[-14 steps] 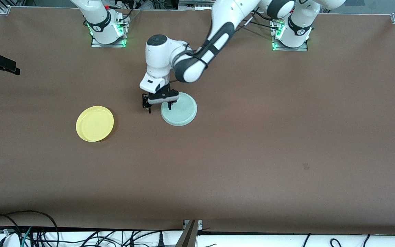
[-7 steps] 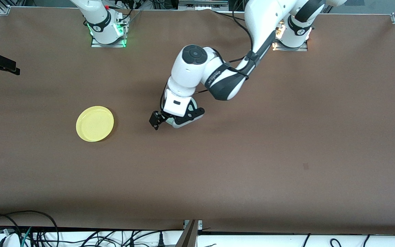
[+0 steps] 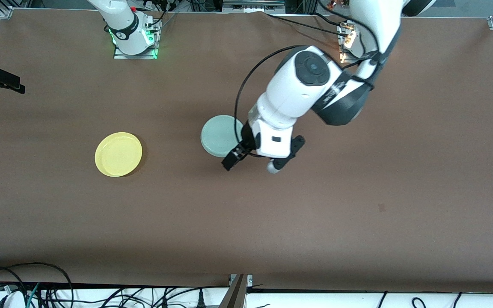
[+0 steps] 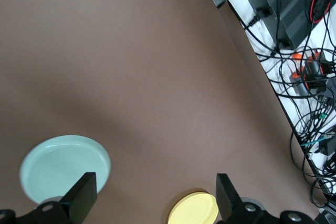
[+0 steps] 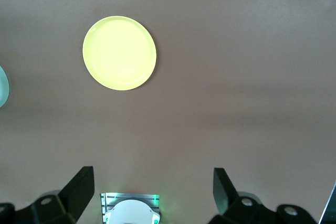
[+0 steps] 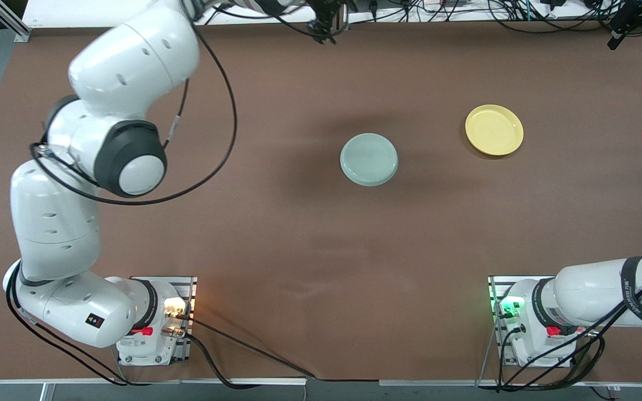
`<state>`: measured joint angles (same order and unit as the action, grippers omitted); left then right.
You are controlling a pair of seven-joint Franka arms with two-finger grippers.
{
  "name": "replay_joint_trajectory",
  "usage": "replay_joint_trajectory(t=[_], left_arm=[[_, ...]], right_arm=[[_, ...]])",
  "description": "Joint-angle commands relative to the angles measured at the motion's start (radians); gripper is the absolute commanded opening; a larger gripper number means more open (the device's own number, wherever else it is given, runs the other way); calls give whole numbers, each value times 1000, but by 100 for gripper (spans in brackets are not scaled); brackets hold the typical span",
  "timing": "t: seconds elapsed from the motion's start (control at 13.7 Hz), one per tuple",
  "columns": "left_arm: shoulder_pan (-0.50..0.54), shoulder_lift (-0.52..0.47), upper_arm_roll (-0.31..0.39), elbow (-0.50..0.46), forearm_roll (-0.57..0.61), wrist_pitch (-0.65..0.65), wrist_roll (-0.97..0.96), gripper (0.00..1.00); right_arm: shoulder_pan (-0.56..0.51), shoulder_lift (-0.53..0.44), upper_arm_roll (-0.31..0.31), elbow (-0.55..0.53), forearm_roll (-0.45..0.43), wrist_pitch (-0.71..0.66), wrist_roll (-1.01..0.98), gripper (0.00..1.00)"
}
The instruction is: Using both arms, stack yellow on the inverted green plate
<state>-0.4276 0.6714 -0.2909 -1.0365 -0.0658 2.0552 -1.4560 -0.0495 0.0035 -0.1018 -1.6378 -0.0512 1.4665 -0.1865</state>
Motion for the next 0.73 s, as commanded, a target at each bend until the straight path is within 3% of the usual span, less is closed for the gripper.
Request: replay_joint_trajectory(t=[0.0,0.15,0.29,0.66], left_arm=[[61,-85,-37,-27,-29,-146,106,100],[104,-139,-40,-27,-35,-260,160,100],[166,-189,-45,-25,-118,-378,245,100],[253,-337,-45,-25,-129,-573,298,100]], right_arm=[[-6,1,4,15,7,-15,1,100],[-6,3,4,15,7,-15,-1,100],[-4,1,4,15,7,-15,5,100],[-6,3,4,13,7,-15,-2,100]])
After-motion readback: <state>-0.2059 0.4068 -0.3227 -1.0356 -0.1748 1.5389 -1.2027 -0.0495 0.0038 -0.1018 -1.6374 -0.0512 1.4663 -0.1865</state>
